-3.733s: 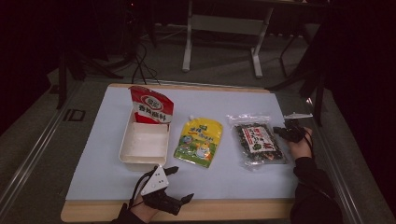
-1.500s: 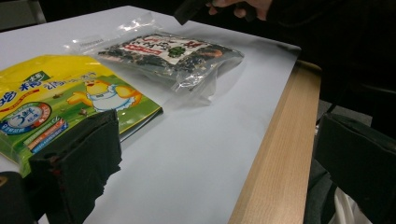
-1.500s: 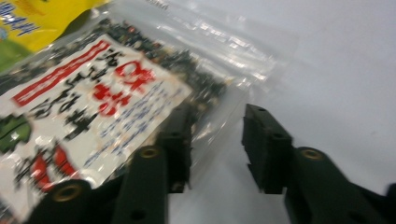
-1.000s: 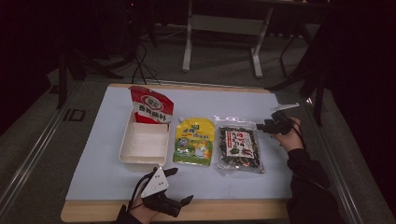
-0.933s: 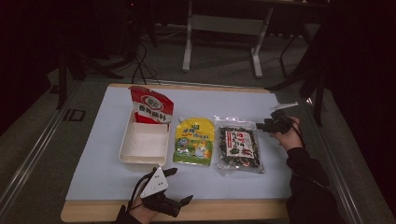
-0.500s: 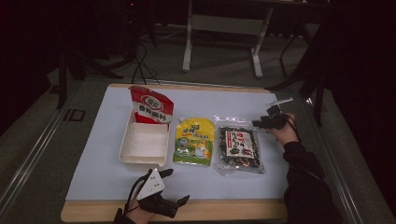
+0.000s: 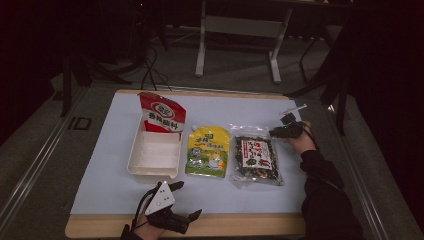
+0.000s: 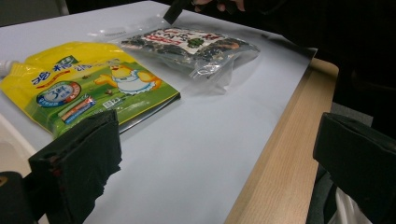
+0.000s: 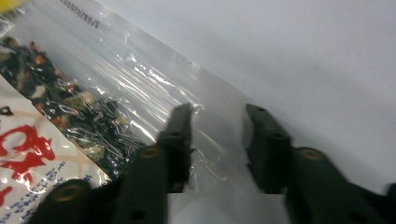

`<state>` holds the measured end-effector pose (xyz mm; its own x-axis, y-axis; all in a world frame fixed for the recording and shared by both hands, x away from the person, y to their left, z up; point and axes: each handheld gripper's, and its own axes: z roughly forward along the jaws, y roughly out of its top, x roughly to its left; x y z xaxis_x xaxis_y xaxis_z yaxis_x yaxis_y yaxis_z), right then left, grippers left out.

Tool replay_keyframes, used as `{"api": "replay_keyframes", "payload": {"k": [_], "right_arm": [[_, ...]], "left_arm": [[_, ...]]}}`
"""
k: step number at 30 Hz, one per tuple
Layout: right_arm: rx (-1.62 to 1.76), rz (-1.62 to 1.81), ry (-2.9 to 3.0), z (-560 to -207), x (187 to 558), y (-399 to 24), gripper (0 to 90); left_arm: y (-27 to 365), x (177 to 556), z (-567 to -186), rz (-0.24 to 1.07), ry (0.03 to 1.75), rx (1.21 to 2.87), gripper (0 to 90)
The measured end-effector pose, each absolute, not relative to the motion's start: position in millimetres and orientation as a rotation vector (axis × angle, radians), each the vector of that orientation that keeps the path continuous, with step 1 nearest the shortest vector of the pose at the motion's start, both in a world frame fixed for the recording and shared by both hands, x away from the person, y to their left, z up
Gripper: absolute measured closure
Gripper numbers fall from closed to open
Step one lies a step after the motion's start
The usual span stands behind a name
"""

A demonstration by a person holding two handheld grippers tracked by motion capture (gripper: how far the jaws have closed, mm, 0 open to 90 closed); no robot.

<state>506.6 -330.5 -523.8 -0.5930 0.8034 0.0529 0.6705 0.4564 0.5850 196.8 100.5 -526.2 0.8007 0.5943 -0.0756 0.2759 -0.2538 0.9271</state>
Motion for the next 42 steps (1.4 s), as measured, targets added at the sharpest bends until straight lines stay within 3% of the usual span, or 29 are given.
{"api": "replay_keyframes", "payload": {"k": [4,6,22,42], "right_arm": [[1.236,0.776,2.470,-520.5,503.2,-327.9,85.2],[1.220,0.767,2.476,-518.5,502.5,-326.7,89.5],[1.121,0.822,2.420,-484.1,482.0,-333.4,90.0],[0.918,0.963,2.386,-434.6,445.6,-335.6,90.0]], "left_arm": [[99.8,196.4,-526.0,0.349,0.661,1.848,2.3],[99.6,196.4,-526.1,0.348,0.661,1.849,2.3],[92.8,199.0,-520.4,0.342,0.630,1.868,2.3],[65.8,218.1,-495.4,0.242,0.606,1.933,2.3]]}}
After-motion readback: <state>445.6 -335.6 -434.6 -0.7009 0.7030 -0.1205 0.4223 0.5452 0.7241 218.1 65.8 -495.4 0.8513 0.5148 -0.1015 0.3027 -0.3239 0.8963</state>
